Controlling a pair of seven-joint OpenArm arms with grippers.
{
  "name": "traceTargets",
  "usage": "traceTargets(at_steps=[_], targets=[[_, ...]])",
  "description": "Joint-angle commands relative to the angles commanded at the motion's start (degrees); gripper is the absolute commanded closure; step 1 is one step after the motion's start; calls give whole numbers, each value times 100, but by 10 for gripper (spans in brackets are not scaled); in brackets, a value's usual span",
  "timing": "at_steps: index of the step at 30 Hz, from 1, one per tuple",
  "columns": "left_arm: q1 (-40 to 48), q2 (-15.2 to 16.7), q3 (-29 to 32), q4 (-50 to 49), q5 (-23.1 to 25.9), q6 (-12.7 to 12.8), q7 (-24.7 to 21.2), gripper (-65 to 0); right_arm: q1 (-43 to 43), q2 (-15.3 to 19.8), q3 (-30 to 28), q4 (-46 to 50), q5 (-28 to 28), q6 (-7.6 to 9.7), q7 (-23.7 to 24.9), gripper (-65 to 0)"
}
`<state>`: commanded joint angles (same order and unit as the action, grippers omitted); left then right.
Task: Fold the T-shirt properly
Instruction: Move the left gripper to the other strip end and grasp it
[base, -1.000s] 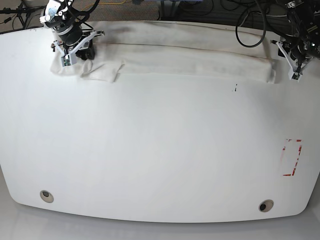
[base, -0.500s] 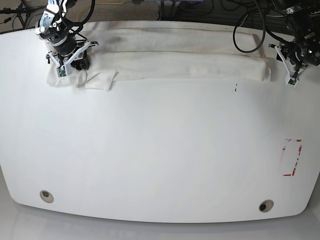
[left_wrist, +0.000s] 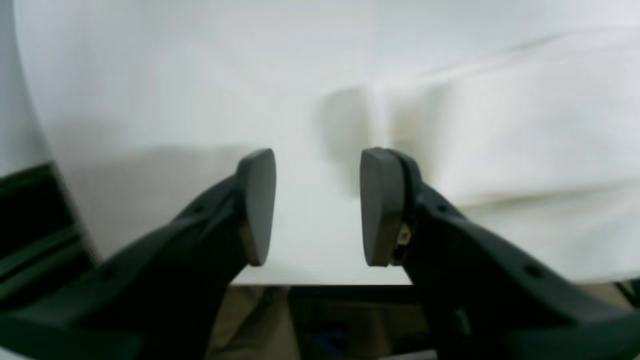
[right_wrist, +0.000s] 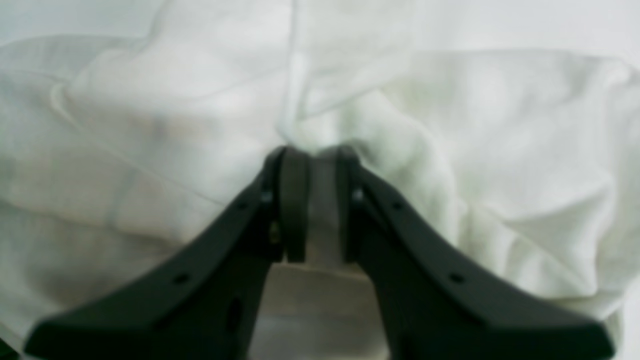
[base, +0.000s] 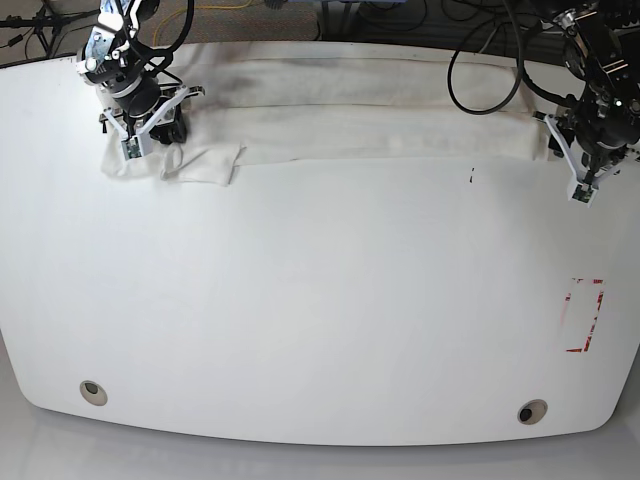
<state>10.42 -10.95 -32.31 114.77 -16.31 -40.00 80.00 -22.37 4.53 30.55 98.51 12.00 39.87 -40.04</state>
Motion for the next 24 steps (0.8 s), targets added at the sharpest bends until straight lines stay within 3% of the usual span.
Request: traceTargets(at_steps=[12,24], targets=[[422,35,369,-9,-985,0,0,-260,18,-18,0,-26,0,0,9,-98],[923,114,818,-510,-862,0,-1103,-258,79,-35,0,-44,0,0,9,-98]])
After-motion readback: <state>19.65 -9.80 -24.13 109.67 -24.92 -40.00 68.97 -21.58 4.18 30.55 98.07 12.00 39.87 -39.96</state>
